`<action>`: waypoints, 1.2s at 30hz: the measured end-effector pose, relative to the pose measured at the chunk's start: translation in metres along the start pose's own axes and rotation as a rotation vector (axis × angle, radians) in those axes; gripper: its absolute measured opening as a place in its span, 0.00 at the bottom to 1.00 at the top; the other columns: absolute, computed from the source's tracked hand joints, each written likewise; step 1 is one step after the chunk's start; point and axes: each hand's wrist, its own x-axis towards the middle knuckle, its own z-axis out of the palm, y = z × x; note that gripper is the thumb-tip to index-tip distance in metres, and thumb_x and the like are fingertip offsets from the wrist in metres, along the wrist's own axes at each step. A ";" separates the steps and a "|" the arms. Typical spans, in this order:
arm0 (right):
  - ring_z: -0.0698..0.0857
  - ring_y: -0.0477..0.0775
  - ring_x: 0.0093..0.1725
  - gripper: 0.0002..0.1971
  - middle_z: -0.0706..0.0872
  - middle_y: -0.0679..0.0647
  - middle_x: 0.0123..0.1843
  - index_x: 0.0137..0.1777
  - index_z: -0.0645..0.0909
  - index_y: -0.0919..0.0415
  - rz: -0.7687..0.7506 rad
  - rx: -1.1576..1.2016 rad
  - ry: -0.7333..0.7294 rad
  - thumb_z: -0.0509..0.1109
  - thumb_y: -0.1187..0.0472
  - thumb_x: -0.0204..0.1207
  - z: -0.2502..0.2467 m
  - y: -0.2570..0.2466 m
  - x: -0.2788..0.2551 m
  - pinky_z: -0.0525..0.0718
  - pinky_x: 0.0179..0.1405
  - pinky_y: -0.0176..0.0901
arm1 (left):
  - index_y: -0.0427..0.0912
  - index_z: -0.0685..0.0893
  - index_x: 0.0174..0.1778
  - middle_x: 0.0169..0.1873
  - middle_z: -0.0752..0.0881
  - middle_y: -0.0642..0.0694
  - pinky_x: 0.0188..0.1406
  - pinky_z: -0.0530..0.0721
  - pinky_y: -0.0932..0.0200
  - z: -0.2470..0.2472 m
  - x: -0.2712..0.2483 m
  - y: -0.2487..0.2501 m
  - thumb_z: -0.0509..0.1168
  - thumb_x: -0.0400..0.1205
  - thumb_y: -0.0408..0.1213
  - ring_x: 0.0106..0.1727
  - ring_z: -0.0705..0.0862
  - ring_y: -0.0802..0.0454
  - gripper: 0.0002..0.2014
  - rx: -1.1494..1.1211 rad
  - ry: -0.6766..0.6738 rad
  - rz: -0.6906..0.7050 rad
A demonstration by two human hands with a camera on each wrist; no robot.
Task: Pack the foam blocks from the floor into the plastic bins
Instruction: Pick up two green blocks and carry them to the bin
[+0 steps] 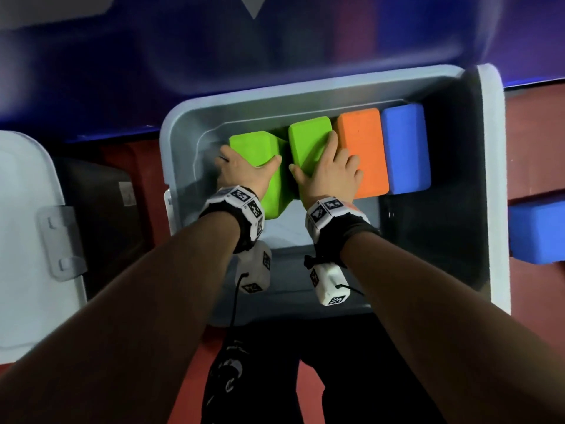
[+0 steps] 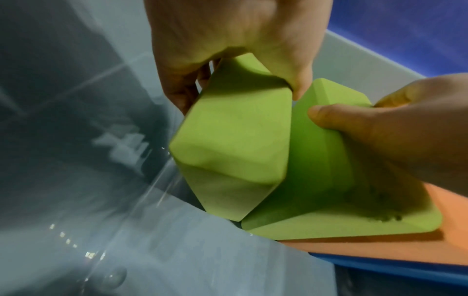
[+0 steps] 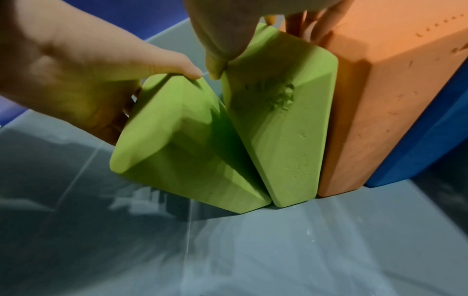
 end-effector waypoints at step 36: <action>0.62 0.66 0.81 0.38 0.62 0.59 0.83 0.81 0.56 0.66 -0.403 -0.394 0.221 0.70 0.58 0.75 0.033 0.074 -0.001 0.60 0.73 0.77 | 0.66 0.66 0.75 0.67 0.80 0.57 0.41 0.87 0.36 0.024 0.025 -0.021 0.69 0.80 0.46 0.63 0.83 0.46 0.29 -0.655 -0.666 -0.151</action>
